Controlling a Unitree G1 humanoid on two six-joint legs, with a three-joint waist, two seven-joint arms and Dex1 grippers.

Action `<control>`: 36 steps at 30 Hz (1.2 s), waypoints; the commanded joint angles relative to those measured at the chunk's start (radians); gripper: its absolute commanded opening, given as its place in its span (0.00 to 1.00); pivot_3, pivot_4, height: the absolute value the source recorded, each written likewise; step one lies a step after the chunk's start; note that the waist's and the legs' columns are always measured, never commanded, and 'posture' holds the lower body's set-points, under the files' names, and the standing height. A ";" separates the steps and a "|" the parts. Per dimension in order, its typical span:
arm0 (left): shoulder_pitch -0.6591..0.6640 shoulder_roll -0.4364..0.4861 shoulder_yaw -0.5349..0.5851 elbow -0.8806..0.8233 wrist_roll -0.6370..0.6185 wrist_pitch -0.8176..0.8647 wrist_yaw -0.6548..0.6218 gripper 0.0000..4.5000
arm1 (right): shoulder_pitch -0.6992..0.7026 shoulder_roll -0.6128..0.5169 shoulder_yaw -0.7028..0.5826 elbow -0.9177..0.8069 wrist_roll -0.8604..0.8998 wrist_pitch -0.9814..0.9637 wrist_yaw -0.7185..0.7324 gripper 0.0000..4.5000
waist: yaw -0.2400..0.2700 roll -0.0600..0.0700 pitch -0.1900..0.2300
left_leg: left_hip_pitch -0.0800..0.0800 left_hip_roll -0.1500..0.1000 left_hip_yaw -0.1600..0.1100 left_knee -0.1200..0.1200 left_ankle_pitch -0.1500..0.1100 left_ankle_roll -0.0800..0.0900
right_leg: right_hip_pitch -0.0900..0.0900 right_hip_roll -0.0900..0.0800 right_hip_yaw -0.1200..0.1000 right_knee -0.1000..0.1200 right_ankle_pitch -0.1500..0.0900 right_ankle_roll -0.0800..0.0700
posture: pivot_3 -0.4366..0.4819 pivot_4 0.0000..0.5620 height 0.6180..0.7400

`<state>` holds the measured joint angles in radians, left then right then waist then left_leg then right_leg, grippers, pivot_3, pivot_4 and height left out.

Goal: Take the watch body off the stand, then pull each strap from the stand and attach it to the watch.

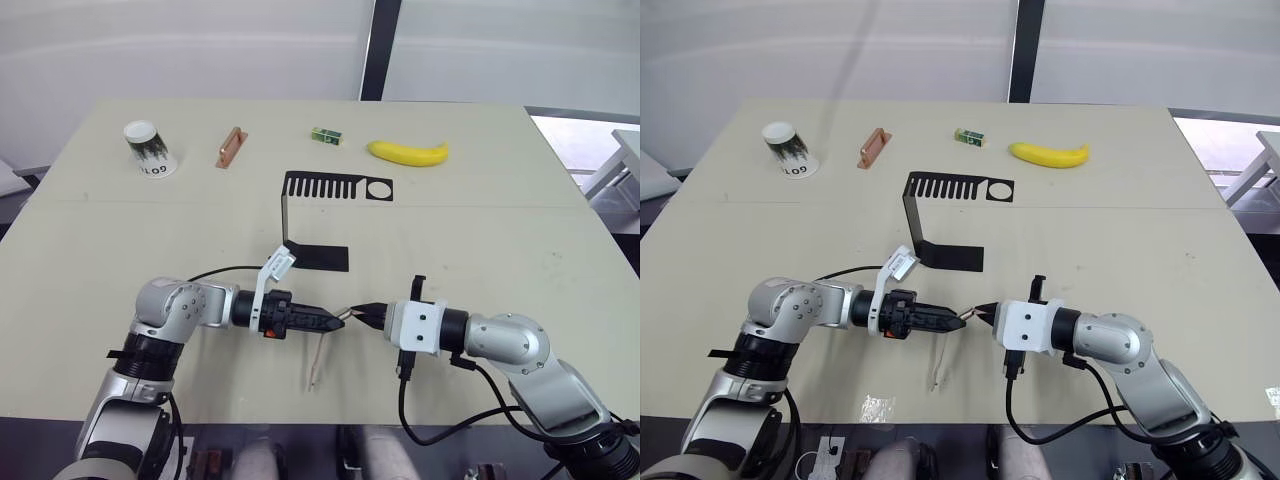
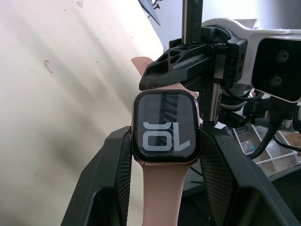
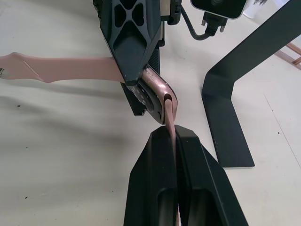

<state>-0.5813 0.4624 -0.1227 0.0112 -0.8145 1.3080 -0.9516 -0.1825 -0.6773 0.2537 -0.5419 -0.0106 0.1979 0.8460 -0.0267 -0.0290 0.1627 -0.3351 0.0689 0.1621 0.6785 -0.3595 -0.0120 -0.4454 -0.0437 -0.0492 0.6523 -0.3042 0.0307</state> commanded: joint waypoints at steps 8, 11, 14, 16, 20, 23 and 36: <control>-0.010 -0.029 -0.033 -0.083 -0.039 0.000 -0.026 0.36 | -0.020 0.026 0.034 -0.030 0.019 -0.020 0.015 0.00 | 0.000 0.000 0.000 | 0.000 0.000 0.000 0.000 0.000 0.000 | 0.000 0.000 0.000 0.000 0.000 0.000 | 0.48 0.27 1.00; -0.009 -0.031 -0.033 -0.084 -0.039 0.000 -0.025 0.36 | -0.021 0.028 0.036 -0.029 0.019 -0.020 0.015 0.00 | 0.000 0.000 0.000 | 0.000 0.000 0.000 0.000 0.000 0.000 | 0.000 0.000 0.000 0.000 0.000 0.000 | 0.48 0.27 1.00; -0.009 -0.032 -0.033 -0.082 -0.038 -0.001 -0.024 0.36 | -0.021 0.029 0.036 -0.029 0.019 -0.021 0.015 0.00 | 0.000 0.000 0.000 | 0.000 0.000 0.000 0.000 0.000 0.000 | 0.000 0.000 0.000 0.000 0.000 0.000 | 0.48 0.27 1.00; -0.009 -0.032 -0.033 -0.081 -0.038 -0.001 -0.024 0.36 | -0.020 0.028 0.035 -0.029 0.020 -0.021 0.016 0.00 | 0.000 0.000 0.000 | 0.000 0.000 0.000 0.000 0.000 0.000 | 0.000 0.000 0.000 0.000 0.000 0.000 | 0.48 0.27 1.00; -0.008 -0.033 -0.033 -0.082 -0.038 -0.001 -0.022 0.36 | -0.020 0.027 0.034 -0.030 0.020 -0.020 0.016 0.00 | 0.000 0.000 0.000 | 0.000 0.000 0.000 0.000 0.000 0.000 | 0.000 0.000 0.000 0.000 0.000 0.000 | 0.48 0.27 1.00; -0.008 -0.034 -0.033 -0.081 -0.037 -0.003 -0.022 0.36 | -0.020 0.027 0.035 -0.030 0.020 -0.019 0.017 0.00 | 0.000 0.000 0.000 | 0.000 0.000 0.000 0.000 0.000 0.000 | 0.000 0.000 0.000 0.000 0.000 0.000 | 0.48 0.27 1.00; -0.007 -0.035 -0.036 -0.085 -0.037 -0.002 -0.022 0.36 | -0.022 0.030 0.044 -0.025 0.015 -0.017 0.018 0.00 | 0.000 0.000 0.000 | 0.000 0.000 0.000 0.000 0.000 0.000 | 0.000 0.000 0.000 0.000 0.000 0.000 | 0.48 0.27 1.00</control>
<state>-0.5812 0.4638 -0.1267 0.0074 -0.8140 1.3086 -0.9512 -0.1828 -0.6745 0.2584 -0.5362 -0.0160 0.1979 0.8460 -0.0267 -0.0290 0.1627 -0.3351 0.0689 0.1621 0.6786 -0.3595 -0.0120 -0.4454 -0.0437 -0.0492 0.6524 -0.3042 0.0307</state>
